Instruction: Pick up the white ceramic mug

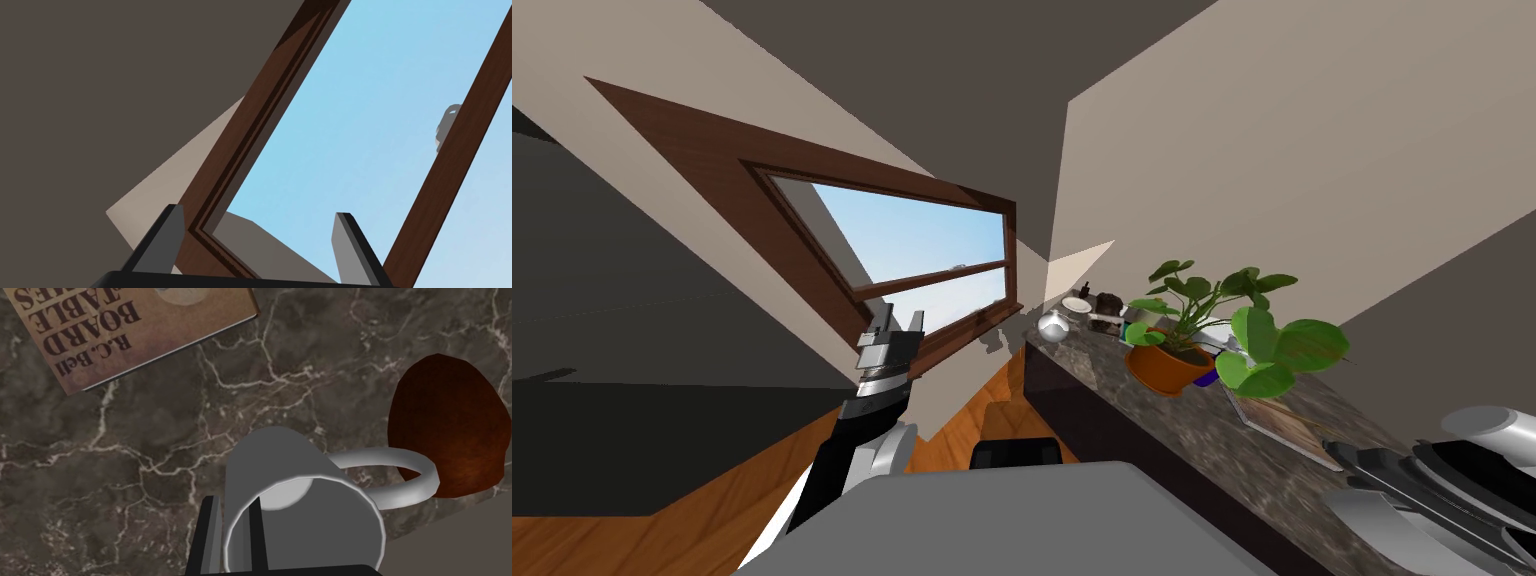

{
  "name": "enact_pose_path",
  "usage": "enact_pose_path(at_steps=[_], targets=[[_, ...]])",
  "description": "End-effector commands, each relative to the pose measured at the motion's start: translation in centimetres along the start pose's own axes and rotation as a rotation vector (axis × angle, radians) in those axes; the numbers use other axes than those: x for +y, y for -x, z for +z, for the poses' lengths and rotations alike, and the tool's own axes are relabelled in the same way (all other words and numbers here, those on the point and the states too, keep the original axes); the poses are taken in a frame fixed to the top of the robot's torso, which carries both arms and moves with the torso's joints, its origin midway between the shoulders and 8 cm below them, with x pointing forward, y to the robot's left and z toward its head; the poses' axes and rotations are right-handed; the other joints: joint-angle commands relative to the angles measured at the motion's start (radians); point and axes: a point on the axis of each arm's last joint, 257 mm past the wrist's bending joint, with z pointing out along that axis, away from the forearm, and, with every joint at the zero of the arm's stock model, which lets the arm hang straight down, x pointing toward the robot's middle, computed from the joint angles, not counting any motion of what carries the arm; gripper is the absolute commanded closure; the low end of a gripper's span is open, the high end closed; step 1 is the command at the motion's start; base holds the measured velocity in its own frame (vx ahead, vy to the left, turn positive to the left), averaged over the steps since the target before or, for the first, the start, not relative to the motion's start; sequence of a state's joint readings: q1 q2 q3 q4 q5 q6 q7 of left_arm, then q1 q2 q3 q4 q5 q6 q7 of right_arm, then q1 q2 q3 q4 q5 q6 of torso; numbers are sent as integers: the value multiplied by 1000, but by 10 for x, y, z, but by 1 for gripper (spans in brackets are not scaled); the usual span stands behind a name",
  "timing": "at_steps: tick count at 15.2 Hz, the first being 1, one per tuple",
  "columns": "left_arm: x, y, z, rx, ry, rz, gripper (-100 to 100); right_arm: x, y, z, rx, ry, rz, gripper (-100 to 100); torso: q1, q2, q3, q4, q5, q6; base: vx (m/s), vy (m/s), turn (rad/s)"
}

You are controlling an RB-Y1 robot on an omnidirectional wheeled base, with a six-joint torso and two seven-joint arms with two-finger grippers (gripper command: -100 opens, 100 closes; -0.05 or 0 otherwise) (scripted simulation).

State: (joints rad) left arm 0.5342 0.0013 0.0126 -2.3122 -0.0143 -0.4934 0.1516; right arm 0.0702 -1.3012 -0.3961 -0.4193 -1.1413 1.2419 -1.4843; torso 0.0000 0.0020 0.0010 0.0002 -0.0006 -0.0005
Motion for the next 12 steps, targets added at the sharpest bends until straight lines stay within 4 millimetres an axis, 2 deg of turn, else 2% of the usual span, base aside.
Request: enact_pose_path(at_steps=[1,2,4,6,7,12], targets=[[0,0,0,0,0,0,0,0,0,0,0,0,0,100,0,0,0,0,0,0,0,0,0],[0,0,0,0,0,0,0,-12,3,1,-16,-8,-20,100,0,0,0,0,0,0,23,-13,-145],[0,0,0,0,0,0,0,-23,2,-1,-18,-16,-43,100,-1,-1,-1,0,0,1,45,-13,-215],[0,0,0,0,0,0,0,-26,0,-2,-13,-18,-51,100,-1,-3,-2,-1,0,0,35,-2,-78],[0,0,0,0,0,0,0,-36,0,-3,-15,-24,-70,100,-1,-3,-2,-1,0,-1,25,-6,-70],[0,0,0,0,0,0,0,-53,-2,-8,-14,-32,-104,100,-1,-3,-2,-1,0,0,33,-6,-126]])
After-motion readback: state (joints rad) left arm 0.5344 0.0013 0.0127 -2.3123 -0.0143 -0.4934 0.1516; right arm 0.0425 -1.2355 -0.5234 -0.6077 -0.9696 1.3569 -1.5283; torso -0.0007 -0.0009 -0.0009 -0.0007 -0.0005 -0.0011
